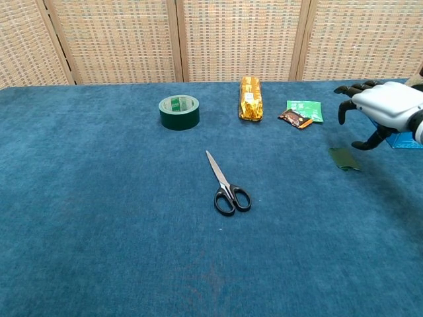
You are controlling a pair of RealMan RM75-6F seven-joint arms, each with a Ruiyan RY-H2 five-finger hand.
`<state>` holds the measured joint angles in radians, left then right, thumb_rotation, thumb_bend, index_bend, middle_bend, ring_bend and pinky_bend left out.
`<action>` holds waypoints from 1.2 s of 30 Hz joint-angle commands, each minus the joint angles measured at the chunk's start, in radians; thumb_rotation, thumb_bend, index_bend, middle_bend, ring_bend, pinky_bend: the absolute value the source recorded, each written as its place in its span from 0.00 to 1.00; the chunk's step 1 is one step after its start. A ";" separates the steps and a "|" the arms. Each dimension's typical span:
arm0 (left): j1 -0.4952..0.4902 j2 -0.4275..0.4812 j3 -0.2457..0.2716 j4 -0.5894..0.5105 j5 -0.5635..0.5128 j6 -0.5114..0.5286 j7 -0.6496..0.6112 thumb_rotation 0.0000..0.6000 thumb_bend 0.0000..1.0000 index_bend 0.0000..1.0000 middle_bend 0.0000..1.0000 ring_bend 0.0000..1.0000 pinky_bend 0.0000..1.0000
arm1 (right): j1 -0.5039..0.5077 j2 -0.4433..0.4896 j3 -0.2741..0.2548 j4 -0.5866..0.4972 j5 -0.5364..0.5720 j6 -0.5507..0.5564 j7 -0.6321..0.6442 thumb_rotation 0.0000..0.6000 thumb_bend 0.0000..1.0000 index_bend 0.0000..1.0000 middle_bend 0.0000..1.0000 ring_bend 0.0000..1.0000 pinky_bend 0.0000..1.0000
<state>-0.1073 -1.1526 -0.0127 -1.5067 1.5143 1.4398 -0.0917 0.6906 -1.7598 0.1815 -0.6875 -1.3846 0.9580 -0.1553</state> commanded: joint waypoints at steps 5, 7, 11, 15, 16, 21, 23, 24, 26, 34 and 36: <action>0.000 0.000 0.000 -0.001 -0.001 -0.001 0.002 1.00 0.00 0.00 0.00 0.00 0.00 | -0.013 0.040 -0.020 -0.092 0.016 -0.054 0.007 1.00 0.34 0.38 0.04 0.00 0.06; 0.000 0.000 0.000 -0.001 -0.002 -0.002 0.003 1.00 0.00 0.00 0.00 0.00 0.00 | -0.015 0.060 -0.020 -0.141 0.031 -0.080 0.010 1.00 0.34 0.38 0.04 0.00 0.06; -0.001 0.000 -0.001 -0.002 -0.004 -0.004 0.003 1.00 0.00 0.00 0.00 0.00 0.00 | -0.016 0.091 -0.022 -0.208 0.052 -0.103 -0.030 1.00 0.35 0.39 0.04 0.00 0.06; 0.000 0.001 -0.001 -0.002 -0.004 -0.001 0.000 1.00 0.00 0.00 0.00 0.00 0.00 | -0.017 0.100 -0.022 -0.244 0.071 -0.114 -0.053 1.00 0.36 0.39 0.04 0.00 0.06; 0.000 0.001 -0.001 -0.002 -0.004 -0.001 -0.001 1.00 0.00 0.00 0.00 0.00 0.00 | -0.018 0.103 -0.023 -0.253 0.073 -0.114 -0.058 1.00 0.36 0.39 0.04 0.00 0.06; -0.001 0.001 0.000 -0.002 -0.002 -0.003 0.000 1.00 0.00 0.00 0.00 0.00 0.00 | -0.020 0.109 -0.030 -0.279 0.072 -0.103 -0.071 1.00 0.36 0.39 0.04 0.00 0.06; -0.001 0.002 0.001 -0.002 -0.002 -0.003 0.000 1.00 0.00 0.00 0.00 0.00 0.00 | -0.019 0.109 -0.031 -0.280 0.076 -0.107 -0.078 1.00 0.36 0.39 0.04 0.00 0.06; 0.000 0.002 0.000 -0.003 -0.003 -0.003 0.000 1.00 0.00 0.00 0.00 0.00 0.00 | -0.018 0.108 -0.031 -0.278 0.080 -0.110 -0.083 1.00 0.36 0.39 0.04 0.00 0.06; 0.000 0.003 0.000 -0.003 -0.003 -0.002 -0.002 1.00 0.00 0.00 0.00 0.00 0.00 | -0.016 0.104 -0.031 -0.271 0.090 -0.118 -0.089 1.00 0.37 0.39 0.04 0.00 0.06; -0.001 0.005 0.001 -0.003 -0.003 -0.004 -0.006 1.00 0.00 0.00 0.00 0.00 0.00 | -0.013 0.091 -0.041 -0.241 0.095 -0.123 -0.100 1.00 0.44 0.41 0.05 0.00 0.06; -0.001 0.004 0.000 -0.003 -0.003 -0.003 -0.005 1.00 0.00 0.00 0.00 0.00 0.00 | -0.012 0.086 -0.043 -0.233 0.095 -0.122 -0.100 1.00 0.44 0.41 0.05 0.00 0.06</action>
<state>-0.1078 -1.1482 -0.0123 -1.5096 1.5114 1.4366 -0.0970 0.6781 -1.6724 0.1397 -0.9226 -1.2899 0.8355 -0.2553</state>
